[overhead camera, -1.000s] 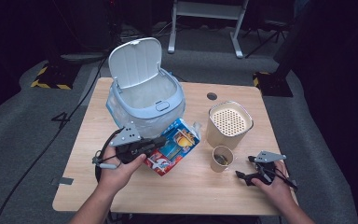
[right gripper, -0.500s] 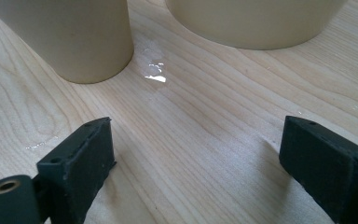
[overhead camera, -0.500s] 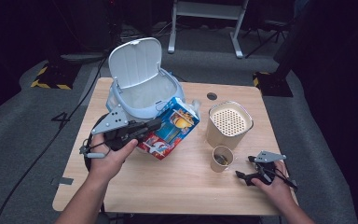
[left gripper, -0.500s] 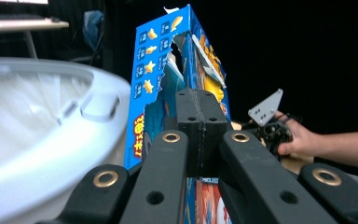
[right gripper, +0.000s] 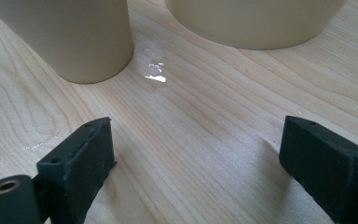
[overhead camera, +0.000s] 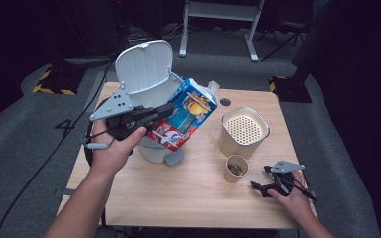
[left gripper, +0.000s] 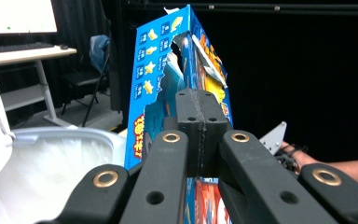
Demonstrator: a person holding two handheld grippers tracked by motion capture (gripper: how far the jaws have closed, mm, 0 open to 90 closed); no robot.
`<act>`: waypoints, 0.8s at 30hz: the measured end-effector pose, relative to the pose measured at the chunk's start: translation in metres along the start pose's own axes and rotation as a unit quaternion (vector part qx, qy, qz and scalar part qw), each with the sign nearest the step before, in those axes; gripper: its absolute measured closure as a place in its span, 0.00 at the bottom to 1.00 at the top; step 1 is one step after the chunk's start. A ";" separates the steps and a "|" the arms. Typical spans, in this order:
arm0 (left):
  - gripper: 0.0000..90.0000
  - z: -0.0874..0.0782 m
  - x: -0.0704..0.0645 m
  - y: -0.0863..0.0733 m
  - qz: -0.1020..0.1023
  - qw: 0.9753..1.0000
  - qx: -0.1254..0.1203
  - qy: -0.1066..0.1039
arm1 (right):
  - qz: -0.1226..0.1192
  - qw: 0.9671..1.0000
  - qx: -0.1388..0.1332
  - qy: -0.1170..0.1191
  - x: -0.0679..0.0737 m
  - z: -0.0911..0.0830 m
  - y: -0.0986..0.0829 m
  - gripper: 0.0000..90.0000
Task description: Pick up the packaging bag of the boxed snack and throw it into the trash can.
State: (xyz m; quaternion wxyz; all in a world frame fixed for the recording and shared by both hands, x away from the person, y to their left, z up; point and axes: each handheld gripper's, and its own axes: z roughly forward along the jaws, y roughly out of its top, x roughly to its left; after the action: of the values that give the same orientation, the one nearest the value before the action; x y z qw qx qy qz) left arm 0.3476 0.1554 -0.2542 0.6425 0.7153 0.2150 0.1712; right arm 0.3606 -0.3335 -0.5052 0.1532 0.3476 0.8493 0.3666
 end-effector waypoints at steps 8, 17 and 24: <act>1.00 0.002 0.012 0.017 -0.002 1.000 -0.003 0.010 | 0.000 1.000 0.000 0.000 0.000 0.000 0.000 0.11; 1.00 0.005 0.029 0.032 0.005 0.999 -0.030 0.033 | 0.000 1.000 0.000 0.000 0.000 0.000 0.000 0.11; 1.00 0.009 0.047 0.037 -0.003 0.997 -0.049 0.053 | 0.000 1.000 0.000 0.000 0.000 0.000 0.000 0.11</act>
State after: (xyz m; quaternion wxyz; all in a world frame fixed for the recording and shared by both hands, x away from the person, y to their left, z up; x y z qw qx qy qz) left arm 0.3955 0.1695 -0.2204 0.6650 0.6722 0.2424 0.2173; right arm 0.3606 -0.3335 -0.5052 0.1532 0.3477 0.8493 0.3666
